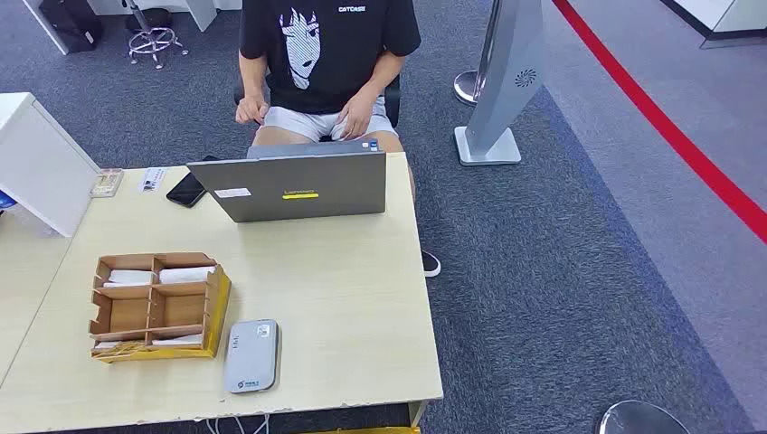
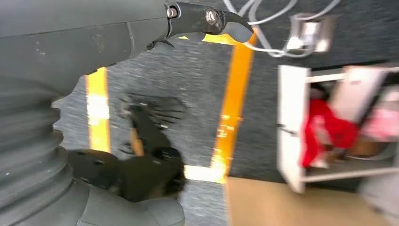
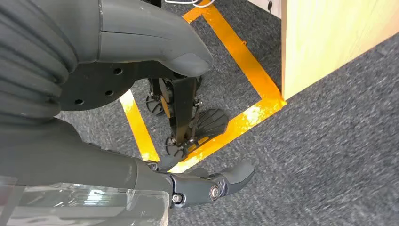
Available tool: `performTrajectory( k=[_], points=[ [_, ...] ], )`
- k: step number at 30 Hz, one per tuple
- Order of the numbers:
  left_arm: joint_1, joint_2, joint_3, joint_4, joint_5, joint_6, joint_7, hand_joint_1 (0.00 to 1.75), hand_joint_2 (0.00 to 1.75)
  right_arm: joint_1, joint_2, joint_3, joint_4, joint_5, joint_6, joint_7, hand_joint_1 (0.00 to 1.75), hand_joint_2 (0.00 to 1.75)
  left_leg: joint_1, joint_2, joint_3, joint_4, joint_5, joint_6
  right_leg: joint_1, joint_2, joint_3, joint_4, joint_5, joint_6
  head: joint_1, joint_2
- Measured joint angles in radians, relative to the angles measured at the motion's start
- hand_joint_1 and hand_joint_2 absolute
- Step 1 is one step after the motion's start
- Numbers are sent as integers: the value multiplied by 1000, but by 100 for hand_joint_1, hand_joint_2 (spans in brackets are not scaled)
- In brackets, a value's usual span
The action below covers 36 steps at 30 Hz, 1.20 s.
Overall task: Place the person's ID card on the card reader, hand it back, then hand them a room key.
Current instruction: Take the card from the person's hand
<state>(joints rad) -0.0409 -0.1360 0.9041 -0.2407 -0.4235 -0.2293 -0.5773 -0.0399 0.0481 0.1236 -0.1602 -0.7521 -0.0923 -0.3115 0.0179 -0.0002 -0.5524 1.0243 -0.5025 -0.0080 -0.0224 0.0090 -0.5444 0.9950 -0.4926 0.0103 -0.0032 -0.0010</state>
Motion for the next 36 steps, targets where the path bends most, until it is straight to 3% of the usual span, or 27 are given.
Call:
performTrajectory(
  k=[16, 25, 27, 28, 31, 33, 36],
  points=[
    [-19, -59, 106, -3, 117, -18, -120, 0, 175, 0, 1, -20, -2, 8, -114, 54, 0, 175, 0, 0, 0, 0, 0, 0, 0, 0, 0, 0, 0, 0, 0, 0],
    [4, -96, 74, -147, 244, -25, -121, 0, 175, 0, 17, -41, -6, 6, -181, 34, 0, 175, 0, 0, 0, 0, 0, 0, 0, 0, 0, 0, 0, 0, 0, 0],
    [44, -92, 48, -253, 312, -83, -115, 0, 175, 2, 12, -54, -6, -4, -155, 30, 0, 175, 1, 1, 0, 0, 0, 0, 1, 2, 0, 0, 0, 0, 2, 0],
    [64, -82, 45, -319, 336, -154, -102, 0, 175, 5, 7, -62, -6, -9, -138, 29, 0, 175, 2, 2, 0, 0, 0, -1, 1, 2, 0, 0, 0, 0, 2, 0],
    [90, -52, 116, -485, 299, -362, -55, 0, 175, 10, -4, -85, -6, -10, -113, 30, 0, 175, 2, 0, 0, 0, 0, -1, 1, 0, -1, 0, -1, -1, 2, 0],
    [85, -44, 186, -554, 261, -397, -61, 0, 175, 10, -8, -96, -6, -6, -109, 31, 0, 175, 2, -1, 0, -1, 0, -1, 1, -1, 0, 0, -1, -1, 1, 0],
    [66, -31, 274, -579, 231, -377, -101, 0, 175, 10, -13, -107, -7, 3, -109, 38, 0, 175, 2, 0, 0, -1, 0, -1, 1, -1, 1, 0, -1, -1, 3, 0]
  ],
)
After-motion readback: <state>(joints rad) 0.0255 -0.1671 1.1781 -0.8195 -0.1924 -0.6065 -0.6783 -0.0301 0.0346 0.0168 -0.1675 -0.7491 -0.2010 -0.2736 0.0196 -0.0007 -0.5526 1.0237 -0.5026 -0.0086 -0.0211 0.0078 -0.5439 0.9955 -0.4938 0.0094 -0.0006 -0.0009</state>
